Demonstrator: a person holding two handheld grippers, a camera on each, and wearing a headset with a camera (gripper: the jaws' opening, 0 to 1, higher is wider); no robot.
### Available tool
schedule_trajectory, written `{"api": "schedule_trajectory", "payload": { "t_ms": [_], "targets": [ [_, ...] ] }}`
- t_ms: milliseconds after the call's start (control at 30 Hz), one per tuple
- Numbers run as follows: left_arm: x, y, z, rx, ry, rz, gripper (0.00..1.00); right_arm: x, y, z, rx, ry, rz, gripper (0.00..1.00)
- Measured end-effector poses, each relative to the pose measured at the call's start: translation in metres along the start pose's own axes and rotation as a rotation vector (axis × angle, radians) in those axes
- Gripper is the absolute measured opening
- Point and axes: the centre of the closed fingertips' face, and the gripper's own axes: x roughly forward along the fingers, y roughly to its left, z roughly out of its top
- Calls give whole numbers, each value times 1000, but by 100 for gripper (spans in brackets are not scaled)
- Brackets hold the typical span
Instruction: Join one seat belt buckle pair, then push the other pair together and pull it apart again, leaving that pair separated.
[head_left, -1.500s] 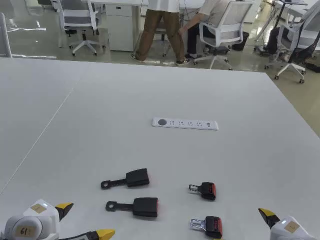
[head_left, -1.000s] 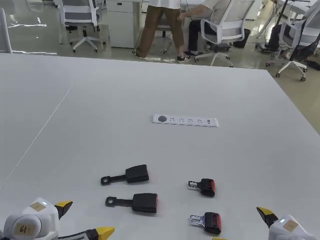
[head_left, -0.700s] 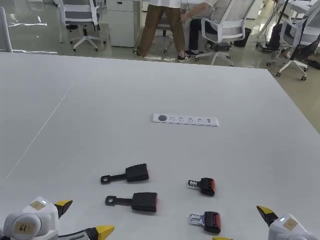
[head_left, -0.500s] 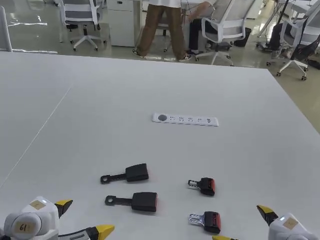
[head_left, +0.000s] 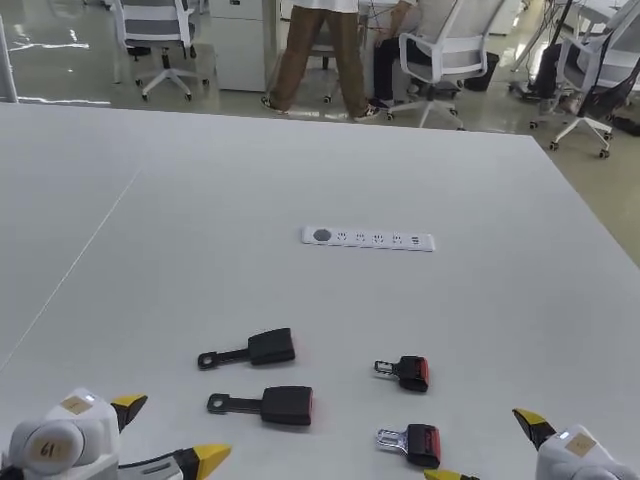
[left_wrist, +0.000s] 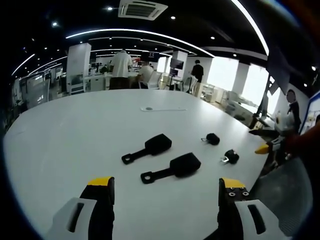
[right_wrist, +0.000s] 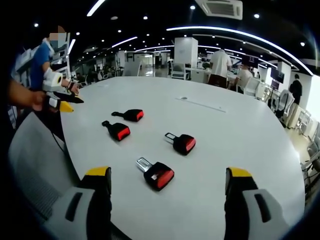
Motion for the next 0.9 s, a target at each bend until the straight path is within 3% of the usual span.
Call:
{"api": "schedule_trajectory", "payload": {
  "t_ms": [900],
  "targets": [
    [6, 1, 0, 18, 13, -15, 87, 5, -1, 3, -6, 7, 11, 96]
  ]
}}
